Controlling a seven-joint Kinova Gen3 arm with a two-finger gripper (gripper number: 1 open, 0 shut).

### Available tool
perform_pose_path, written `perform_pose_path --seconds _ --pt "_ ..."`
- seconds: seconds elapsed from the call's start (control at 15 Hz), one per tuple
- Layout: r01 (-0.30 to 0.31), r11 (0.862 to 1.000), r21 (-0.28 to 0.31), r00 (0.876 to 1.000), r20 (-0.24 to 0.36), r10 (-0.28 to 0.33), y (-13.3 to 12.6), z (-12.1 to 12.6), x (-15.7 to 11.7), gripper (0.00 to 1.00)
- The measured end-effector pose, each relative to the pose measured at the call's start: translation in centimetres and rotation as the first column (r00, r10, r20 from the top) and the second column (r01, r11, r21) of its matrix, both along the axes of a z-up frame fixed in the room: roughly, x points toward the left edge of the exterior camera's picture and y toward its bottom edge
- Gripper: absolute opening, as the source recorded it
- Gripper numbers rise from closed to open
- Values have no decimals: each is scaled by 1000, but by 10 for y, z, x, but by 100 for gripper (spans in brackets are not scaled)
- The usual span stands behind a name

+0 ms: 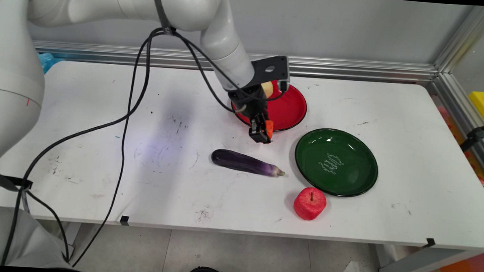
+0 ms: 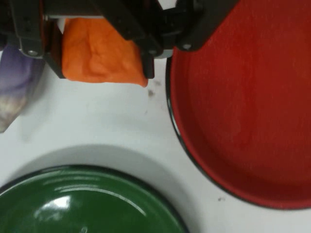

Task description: Place the picked object on the table

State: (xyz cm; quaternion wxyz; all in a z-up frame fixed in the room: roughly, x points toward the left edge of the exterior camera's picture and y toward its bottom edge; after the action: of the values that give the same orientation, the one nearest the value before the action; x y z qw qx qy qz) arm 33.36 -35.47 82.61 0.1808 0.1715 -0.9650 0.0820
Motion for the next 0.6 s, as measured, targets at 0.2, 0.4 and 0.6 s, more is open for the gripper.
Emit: perform_pose_path --seconds 0.2,0.4,0.6 --pt "5 1000 0 1000 4 -5 1 -11 7 0" --pt "5 1000 -6 1000 3 -5 1 -22 12 0" --pt "2 1000 -12 1000 1 -2 1 -31 16 0"
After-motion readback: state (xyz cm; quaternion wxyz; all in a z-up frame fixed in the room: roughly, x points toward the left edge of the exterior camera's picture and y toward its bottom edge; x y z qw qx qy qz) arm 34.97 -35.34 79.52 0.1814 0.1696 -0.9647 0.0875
